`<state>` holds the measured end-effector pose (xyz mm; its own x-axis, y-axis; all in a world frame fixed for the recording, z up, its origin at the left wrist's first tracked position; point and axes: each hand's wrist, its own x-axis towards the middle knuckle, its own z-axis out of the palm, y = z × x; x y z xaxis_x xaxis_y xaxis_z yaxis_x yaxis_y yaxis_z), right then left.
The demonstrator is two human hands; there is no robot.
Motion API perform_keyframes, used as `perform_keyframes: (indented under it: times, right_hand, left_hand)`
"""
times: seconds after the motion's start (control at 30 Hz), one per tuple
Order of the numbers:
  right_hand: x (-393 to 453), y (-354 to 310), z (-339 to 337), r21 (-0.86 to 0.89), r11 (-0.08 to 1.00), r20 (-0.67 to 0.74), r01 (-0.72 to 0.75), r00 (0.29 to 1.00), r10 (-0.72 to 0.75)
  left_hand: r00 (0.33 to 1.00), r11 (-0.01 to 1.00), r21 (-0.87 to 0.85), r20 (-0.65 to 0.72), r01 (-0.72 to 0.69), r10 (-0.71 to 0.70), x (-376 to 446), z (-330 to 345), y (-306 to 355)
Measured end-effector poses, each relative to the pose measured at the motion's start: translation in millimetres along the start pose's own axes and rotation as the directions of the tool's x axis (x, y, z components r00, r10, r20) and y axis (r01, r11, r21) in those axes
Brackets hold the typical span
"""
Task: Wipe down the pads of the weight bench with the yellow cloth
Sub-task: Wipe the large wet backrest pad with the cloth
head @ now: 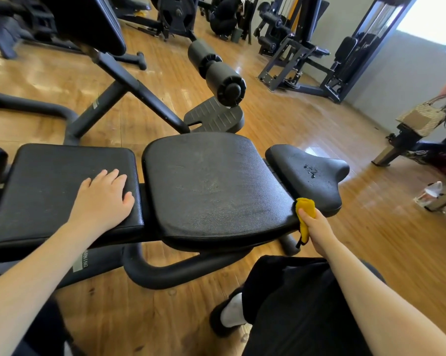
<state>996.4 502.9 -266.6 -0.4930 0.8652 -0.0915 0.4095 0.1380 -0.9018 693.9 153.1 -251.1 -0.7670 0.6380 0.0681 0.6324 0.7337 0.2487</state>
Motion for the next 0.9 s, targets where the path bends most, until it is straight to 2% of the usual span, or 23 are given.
perform_keyframes:
  times: [0.1, 0.17, 0.27, 0.37, 0.43, 0.57, 0.63, 0.7, 0.8, 0.9]
  right_hand:
    - [-4.6, 3.0, 10.9, 0.055, 0.998, -0.059, -0.036, 0.998, 0.039]
    - [-13.5, 4.0, 14.8, 0.019, 0.999, -0.098, -0.045, 0.994, 0.047]
    - [-23.1, 1.7, 20.3, -0.194, 0.98, -0.096, 0.029, 0.994, -0.048]
    - [-18.8, -18.3, 28.4, -0.31, 0.942, -0.056, 0.127, 0.987, -0.151]
    - [-7.8, -36.5, 32.7, -0.404, 0.907, -0.034, 0.12, 0.989, -0.146]
    - [28.4, -55.1, 32.6, -0.557, 0.83, -0.013, 0.028, 0.999, -0.043]
    - [47.2, -64.5, 31.8, -0.518, 0.855, -0.005, -0.019, 1.0, 0.019]
    - [74.3, -77.7, 32.1, -0.406, 0.911, -0.024, -0.074, 0.997, 0.07]
    - [114.3, -99.1, 43.9, -0.26, 0.963, -0.03, -0.068, 0.998, 0.062]
    - [148.3, -102.4, 69.1, -0.245, 0.967, -0.008, -0.062, 0.998, 0.062]
  left_hand:
    - [1.0, 1.0, 0.021, -0.004, 0.002, -0.002, 0.3, 0.8, -2.2]
    - [1.0, 1.0, 0.031, -0.008, -0.003, 0.003, 0.5, 0.9, -2.0]
    - [1.0, 0.999, 0.032, -0.011, -0.003, 0.003, -0.3, 2.7, 1.2]
    - [1.0, 0.999, 0.039, -0.019, 0.015, -0.014, 1.3, 4.0, 4.0]
    - [1.0, 0.998, 0.052, -0.012, 0.027, -0.026, 2.8, 3.5, 5.4]
    - [1.0, 0.998, 0.061, -0.009, 0.029, -0.028, 2.1, 5.3, 3.4]
    - [1.0, 0.998, 0.059, -0.006, 0.028, -0.028, 1.8, 6.9, 2.5]
    - [0.999, 0.998, 0.047, -0.02, 0.037, -0.036, 4.8, 6.2, 6.0]
    - [0.999, 0.998, 0.029, -0.011, 0.048, -0.047, 10.2, 5.3, 15.2]
    - [0.999, 0.998, 0.051, -0.014, 0.04, -0.039, 9.8, 13.4, 12.8]
